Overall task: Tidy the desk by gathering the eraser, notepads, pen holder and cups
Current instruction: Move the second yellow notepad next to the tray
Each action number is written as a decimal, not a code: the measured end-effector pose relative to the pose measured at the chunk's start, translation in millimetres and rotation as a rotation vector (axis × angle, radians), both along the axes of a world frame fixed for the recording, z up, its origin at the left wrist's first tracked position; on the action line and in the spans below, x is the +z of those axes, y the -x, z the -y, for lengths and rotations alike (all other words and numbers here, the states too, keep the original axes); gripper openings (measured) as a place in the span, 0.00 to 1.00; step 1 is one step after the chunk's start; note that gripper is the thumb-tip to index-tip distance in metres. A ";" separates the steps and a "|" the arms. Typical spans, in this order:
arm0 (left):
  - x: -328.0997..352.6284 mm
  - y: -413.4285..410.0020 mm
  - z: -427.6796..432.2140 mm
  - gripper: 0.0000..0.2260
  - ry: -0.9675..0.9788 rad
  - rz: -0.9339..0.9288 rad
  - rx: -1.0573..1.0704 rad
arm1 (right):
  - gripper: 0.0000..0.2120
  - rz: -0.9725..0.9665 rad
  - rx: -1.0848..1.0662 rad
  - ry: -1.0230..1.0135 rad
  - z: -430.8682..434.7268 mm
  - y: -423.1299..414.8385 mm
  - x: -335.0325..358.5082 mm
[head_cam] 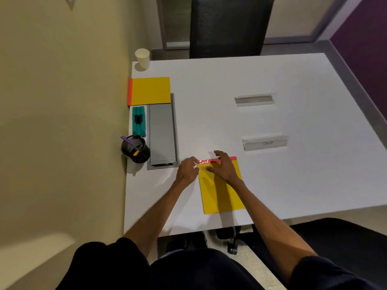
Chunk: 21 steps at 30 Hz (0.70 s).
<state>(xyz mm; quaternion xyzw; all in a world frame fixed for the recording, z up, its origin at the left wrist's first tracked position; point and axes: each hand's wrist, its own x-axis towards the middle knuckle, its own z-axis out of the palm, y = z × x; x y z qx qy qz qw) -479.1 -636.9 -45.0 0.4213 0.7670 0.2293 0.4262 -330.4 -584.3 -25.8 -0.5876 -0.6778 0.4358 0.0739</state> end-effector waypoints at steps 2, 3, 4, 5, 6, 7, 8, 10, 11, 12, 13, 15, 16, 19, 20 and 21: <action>-0.5 -10.8 -3.9 0.13 -0.019 -0.030 -0.084 | 0.36 0.030 -0.050 -0.004 4.2 -15.1 -2.7; -0.9 -15.8 -5.9 0.14 -0.026 -0.052 -0.137 | 0.36 0.047 -0.073 -0.009 6.3 -22.3 -3.9; -1.6 -20.0 -7.6 0.16 -0.024 -0.081 -0.193 | 0.36 0.070 -0.093 -0.015 8.4 -29.6 -5.1; -2.6 -23.8 -8.8 0.18 -0.015 -0.115 -0.247 | 0.36 0.099 -0.110 -0.018 10.5 -36.9 -6.5; -3.9 -27.1 -9.6 0.21 0.001 -0.145 -0.294 | 0.37 0.131 -0.128 -0.016 12.4 -43.9 -7.8; -5.1 -30.0 -10.3 0.25 0.021 -0.172 -0.336 | 0.38 0.159 -0.148 -0.008 14.1 -50.5 -9.4; -6.6 -32.6 -11.1 0.28 0.044 -0.199 -0.376 | 0.39 0.181 -0.167 0.004 15.7 -56.7 -11.1; -9.0 -38.3 -12.9 0.34 0.087 -0.257 -0.450 | 0.41 0.215 -0.188 0.029 19.6 -66.8 -14.5; -10.1 -41.4 -13.9 0.37 0.106 -0.273 -0.476 | 0.42 0.232 -0.189 0.044 21.8 -70.4 -16.2; -11.1 -44.7 -14.9 0.40 0.123 -0.278 -0.490 | 0.43 0.249 -0.190 0.060 24.3 -73.0 -17.9; -12.2 -47.9 -15.7 0.42 0.137 -0.279 -0.499 | 0.43 0.262 -0.193 0.076 27.0 -74.8 -19.7; -15.8 -53.6 -16.2 0.46 0.163 -0.309 -0.533 | 0.44 0.291 -0.195 0.102 33.1 -76.1 -24.0; -17.7 -55.6 -16.0 0.47 0.177 -0.335 -0.561 | 0.43 0.315 -0.181 0.106 36.5 -76.0 -26.4; -22.5 -57.9 -14.6 0.48 0.217 -0.433 -0.660 | 0.41 0.391 -0.126 0.085 44.2 -75.3 -32.9; -23.6 -57.8 -14.2 0.49 0.219 -0.460 -0.685 | 0.41 0.404 -0.119 0.078 45.3 -75.0 -34.0; -24.3 -57.2 -13.9 0.49 0.217 -0.479 -0.699 | 0.40 0.413 -0.113 0.073 45.6 -74.7 -34.8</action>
